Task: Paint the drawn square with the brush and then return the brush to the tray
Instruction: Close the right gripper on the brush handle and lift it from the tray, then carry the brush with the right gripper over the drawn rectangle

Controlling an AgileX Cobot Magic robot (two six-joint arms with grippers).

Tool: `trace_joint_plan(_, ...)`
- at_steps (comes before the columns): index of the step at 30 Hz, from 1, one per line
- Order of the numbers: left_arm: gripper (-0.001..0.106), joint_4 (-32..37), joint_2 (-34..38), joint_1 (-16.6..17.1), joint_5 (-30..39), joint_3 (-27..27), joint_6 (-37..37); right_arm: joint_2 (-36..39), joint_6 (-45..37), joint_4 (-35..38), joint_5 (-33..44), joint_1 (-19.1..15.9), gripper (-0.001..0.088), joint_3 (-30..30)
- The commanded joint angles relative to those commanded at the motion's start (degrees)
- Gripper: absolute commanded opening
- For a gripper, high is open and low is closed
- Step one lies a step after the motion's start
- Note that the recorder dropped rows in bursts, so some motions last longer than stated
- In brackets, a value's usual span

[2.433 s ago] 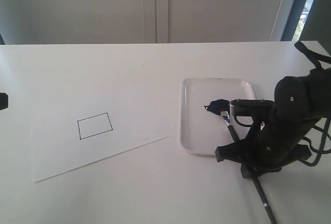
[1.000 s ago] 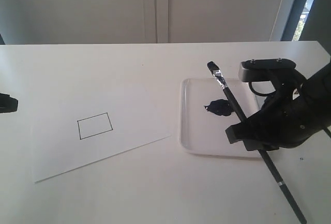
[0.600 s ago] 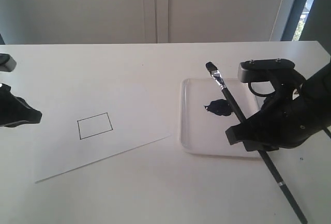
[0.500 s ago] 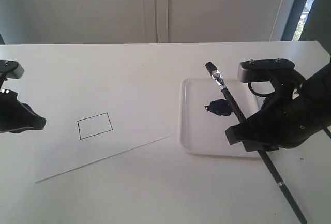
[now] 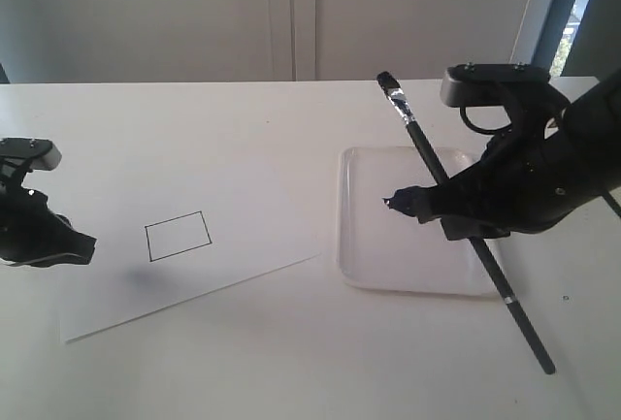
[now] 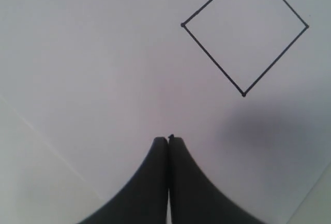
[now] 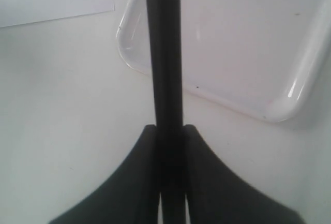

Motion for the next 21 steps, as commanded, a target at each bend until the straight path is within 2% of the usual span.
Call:
trace_joint_plan(8, 0.0, -1.2, 2.3, 0.0, 0.3, -0.2, -0.7, 2.8, -0.2, 0.9, 1.9, 0.0, 0.0, -1.6)
trace_joint_plan(16, 0.0, -1.2, 4.0, 0.0, 1.1, -0.2, -0.7, 5.4, -10.4, 12.0, 4.6, 0.0, 0.0, -1.7)
trace_joint_plan(21, 0.0, -2.1, 5.1, 0.0, 1.1, -0.2, -0.7, 7.3, -12.7, 12.5, 5.9, 1.0, 0.0, -3.6)
